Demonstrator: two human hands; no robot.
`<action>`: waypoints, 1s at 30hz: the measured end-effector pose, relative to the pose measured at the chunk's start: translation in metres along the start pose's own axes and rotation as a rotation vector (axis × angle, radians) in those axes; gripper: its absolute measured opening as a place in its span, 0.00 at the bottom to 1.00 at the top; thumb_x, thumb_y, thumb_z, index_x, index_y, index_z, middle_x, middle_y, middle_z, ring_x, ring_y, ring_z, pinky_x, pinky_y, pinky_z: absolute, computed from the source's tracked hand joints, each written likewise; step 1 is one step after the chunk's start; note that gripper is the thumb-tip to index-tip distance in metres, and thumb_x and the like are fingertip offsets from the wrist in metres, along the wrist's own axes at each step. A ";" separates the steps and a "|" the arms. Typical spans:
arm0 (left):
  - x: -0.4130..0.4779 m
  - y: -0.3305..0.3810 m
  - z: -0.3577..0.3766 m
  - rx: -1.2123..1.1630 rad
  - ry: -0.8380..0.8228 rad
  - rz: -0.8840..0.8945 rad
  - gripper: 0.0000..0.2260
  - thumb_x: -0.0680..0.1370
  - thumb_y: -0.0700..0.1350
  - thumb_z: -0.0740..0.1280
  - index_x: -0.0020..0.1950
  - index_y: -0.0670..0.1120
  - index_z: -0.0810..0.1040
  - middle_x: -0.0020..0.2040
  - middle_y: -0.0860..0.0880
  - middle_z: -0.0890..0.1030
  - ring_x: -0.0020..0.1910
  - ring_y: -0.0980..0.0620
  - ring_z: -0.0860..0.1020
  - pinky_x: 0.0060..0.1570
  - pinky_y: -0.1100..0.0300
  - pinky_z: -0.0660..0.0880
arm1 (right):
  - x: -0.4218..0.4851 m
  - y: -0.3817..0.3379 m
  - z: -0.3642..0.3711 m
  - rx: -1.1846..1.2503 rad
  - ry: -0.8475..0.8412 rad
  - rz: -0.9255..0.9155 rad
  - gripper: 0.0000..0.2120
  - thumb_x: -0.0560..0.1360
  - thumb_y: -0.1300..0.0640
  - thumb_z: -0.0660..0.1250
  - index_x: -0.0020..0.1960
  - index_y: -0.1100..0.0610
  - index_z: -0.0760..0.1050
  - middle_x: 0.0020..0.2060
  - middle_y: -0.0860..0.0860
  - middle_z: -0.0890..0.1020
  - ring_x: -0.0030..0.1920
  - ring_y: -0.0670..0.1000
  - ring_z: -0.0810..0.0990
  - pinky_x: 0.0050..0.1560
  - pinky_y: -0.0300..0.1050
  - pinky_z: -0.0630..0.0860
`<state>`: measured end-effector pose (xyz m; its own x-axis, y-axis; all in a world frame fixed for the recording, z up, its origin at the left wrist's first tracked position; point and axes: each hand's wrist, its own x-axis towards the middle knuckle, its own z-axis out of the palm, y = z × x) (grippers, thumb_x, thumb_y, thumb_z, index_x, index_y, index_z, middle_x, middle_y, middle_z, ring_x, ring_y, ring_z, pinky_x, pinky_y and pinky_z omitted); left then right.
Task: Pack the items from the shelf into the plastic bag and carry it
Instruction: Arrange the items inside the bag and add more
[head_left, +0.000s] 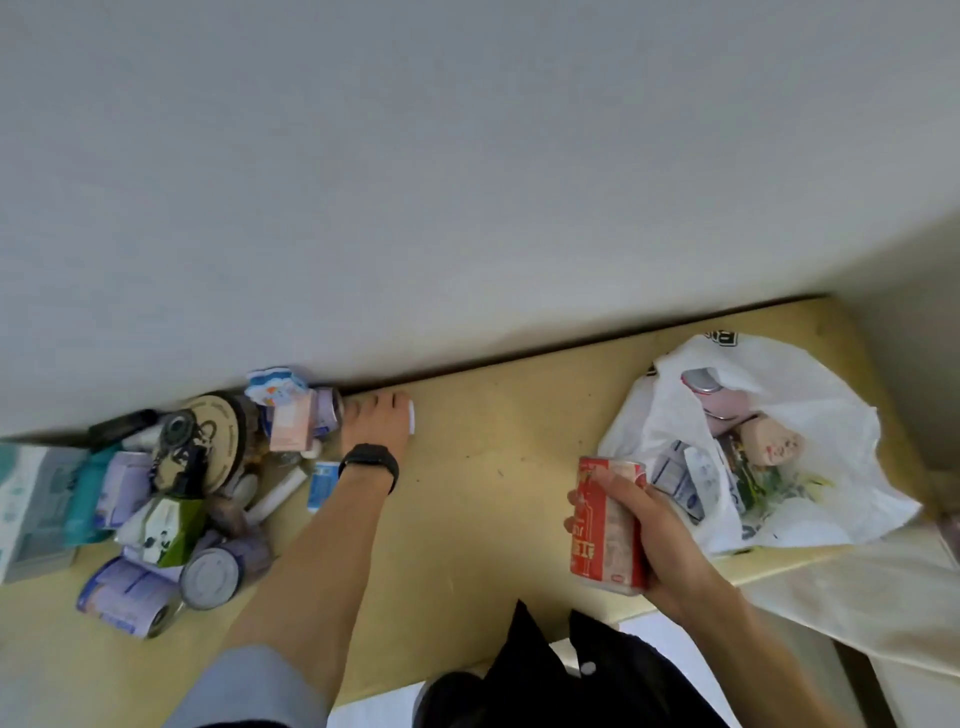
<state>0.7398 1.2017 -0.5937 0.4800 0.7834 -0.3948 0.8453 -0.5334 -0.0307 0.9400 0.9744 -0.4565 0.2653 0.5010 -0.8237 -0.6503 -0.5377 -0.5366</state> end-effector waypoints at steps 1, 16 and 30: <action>-0.001 0.005 -0.002 0.005 0.001 0.018 0.16 0.78 0.37 0.58 0.64 0.43 0.73 0.60 0.42 0.76 0.59 0.41 0.75 0.60 0.47 0.69 | -0.008 -0.002 0.000 -0.005 -0.008 0.002 0.27 0.68 0.50 0.73 0.62 0.65 0.75 0.47 0.61 0.84 0.42 0.60 0.84 0.41 0.51 0.81; -0.136 0.145 -0.142 -1.769 -0.194 -0.314 0.21 0.77 0.48 0.70 0.64 0.49 0.63 0.56 0.43 0.82 0.34 0.45 0.82 0.29 0.57 0.74 | -0.106 -0.042 -0.101 0.120 -0.534 0.086 0.39 0.60 0.50 0.83 0.65 0.65 0.76 0.61 0.68 0.79 0.45 0.62 0.82 0.44 0.54 0.81; -0.105 0.353 -0.169 0.236 -0.161 0.486 0.17 0.78 0.50 0.65 0.65 0.48 0.68 0.59 0.45 0.77 0.52 0.41 0.79 0.42 0.52 0.74 | -0.177 -0.015 -0.306 0.341 -0.263 0.001 0.47 0.52 0.50 0.85 0.66 0.66 0.74 0.62 0.68 0.78 0.40 0.65 0.81 0.36 0.56 0.80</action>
<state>1.0273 0.9850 -0.4079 0.7438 0.3811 -0.5491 0.4514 -0.8923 -0.0077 1.1202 0.6866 -0.3592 0.1030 0.6802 -0.7257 -0.8603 -0.3053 -0.4083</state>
